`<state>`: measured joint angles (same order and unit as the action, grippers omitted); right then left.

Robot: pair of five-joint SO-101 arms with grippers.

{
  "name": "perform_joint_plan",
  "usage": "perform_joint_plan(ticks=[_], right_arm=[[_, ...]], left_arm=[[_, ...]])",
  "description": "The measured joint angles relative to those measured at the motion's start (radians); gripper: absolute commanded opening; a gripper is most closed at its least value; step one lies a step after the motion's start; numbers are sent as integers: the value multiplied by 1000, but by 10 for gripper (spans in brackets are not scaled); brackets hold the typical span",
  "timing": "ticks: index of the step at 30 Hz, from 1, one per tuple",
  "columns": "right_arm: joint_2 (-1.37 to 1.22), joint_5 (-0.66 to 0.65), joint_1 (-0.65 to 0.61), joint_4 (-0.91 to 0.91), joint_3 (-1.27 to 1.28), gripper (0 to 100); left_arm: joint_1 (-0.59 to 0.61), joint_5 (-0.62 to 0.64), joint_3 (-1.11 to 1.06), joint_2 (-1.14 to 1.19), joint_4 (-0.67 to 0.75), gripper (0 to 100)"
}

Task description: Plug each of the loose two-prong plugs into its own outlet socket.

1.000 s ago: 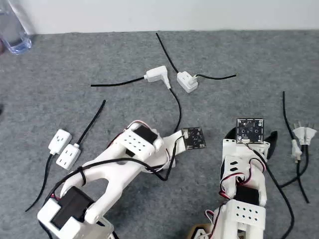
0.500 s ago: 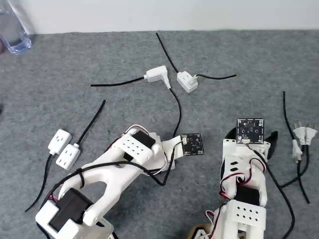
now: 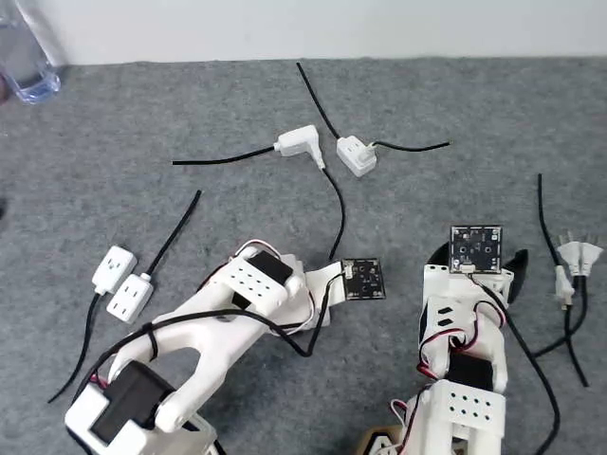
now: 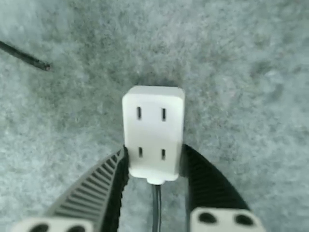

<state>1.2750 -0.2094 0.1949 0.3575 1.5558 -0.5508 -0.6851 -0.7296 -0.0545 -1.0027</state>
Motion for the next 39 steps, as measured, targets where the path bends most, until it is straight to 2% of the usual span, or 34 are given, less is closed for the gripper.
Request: perform_joint_plan(ticks=[3,10,23,28,33,39], right_arm=[[0,0,0,0,0,368],[0,0,0,0,0,368],[0,0,0,0,0,368],[0,0,0,0,0,368],[0,0,0,0,0,368],[0,-8,-12,0,0,368]], left_arm=[[-2,2,14,2,-34,340],[-2,0,92,2,-104,343],[-3,0,494,2,-411,343],[8,0,551,2,-463,343],[97,0,566,2,-502,343],[313,0,641,2,-611,342]])
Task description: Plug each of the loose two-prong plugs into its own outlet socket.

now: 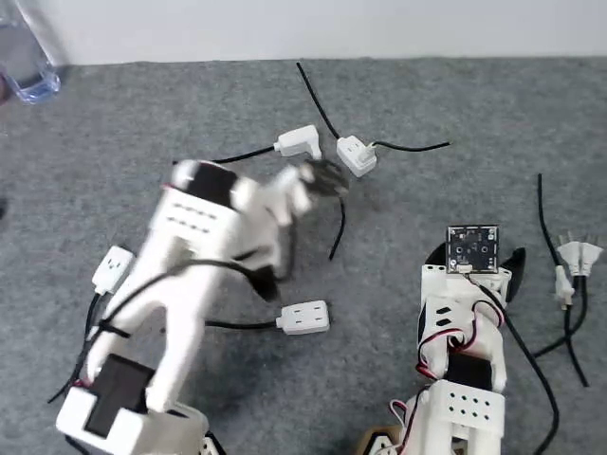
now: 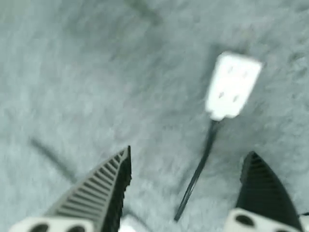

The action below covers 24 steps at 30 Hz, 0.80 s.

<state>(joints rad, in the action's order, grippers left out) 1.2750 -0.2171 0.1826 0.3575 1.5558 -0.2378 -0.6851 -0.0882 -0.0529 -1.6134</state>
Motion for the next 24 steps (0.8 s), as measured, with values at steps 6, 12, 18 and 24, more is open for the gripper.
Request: perform_joint_plan(ticks=[6,12,18,24], right_arm=[[0,-3,0,0,0,368],[0,-3,0,0,0,368],[0,-3,0,28,0,368],[0,-3,0,133,-9,368]], left_arm=[[287,3,55,0,-9,342],[454,91,117,-5,-12,342],[463,193,-5,-166,-11,342],[456,210,-446,-506,172,342]])
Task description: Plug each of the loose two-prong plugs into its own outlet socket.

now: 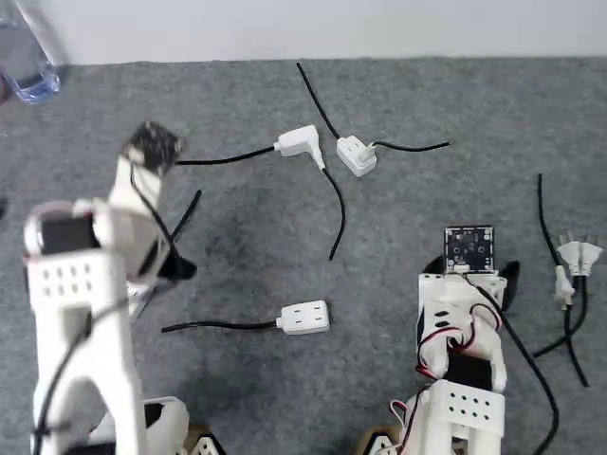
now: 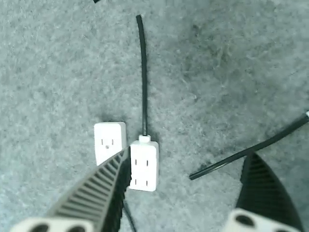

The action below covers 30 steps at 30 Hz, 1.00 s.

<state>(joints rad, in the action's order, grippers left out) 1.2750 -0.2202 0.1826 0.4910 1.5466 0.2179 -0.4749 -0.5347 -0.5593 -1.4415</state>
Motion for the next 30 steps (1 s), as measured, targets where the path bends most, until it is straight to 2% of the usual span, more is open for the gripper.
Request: perform_joint_plan(ticks=[3,5,14,21,27,30], right_arm=[[0,0,0,51,-46,368],[0,0,0,89,-78,368],[0,-17,0,275,-195,368],[0,-181,0,474,-341,368],[0,-311,0,718,-592,368],[-5,-364,0,809,-738,368]], left_arm=[[0,2,-278,-184,135,342],[0,2,-417,-296,176,342],[-15,52,-671,-661,181,342],[-17,97,-884,-914,282,342],[-17,129,-994,-1117,279,342],[-54,124,-1062,-1220,265,342]])
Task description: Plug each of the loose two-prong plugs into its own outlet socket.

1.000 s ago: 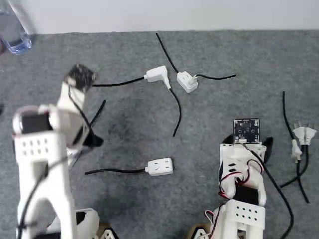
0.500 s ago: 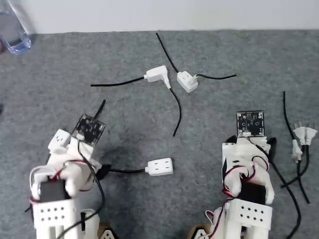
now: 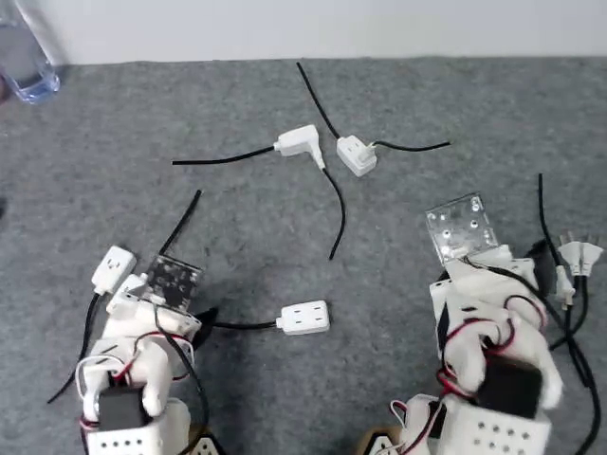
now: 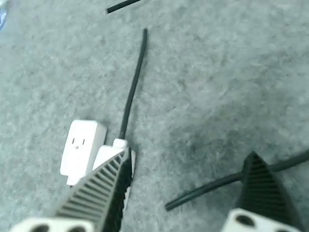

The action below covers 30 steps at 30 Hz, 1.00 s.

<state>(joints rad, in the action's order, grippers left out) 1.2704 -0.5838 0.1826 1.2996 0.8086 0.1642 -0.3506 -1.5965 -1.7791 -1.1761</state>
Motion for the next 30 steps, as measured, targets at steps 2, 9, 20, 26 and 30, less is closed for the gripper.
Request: perform_joint_plan(ticks=[2,9,20,26,30], right_arm=[[-54,-20,25,43,-103,368],[-465,-34,195,161,-491,368],[-1215,-133,367,301,-1073,368],[-1576,-172,451,301,-1324,256],[-1788,-203,488,301,-1442,154]], left_arm=[[-25,-37,-34,-23,-14,342],[-120,-89,-63,-26,-26,342],[-127,-91,-77,-26,-26,342],[-127,-91,-77,-26,-26,342],[-127,-97,-77,-26,-26,342]])
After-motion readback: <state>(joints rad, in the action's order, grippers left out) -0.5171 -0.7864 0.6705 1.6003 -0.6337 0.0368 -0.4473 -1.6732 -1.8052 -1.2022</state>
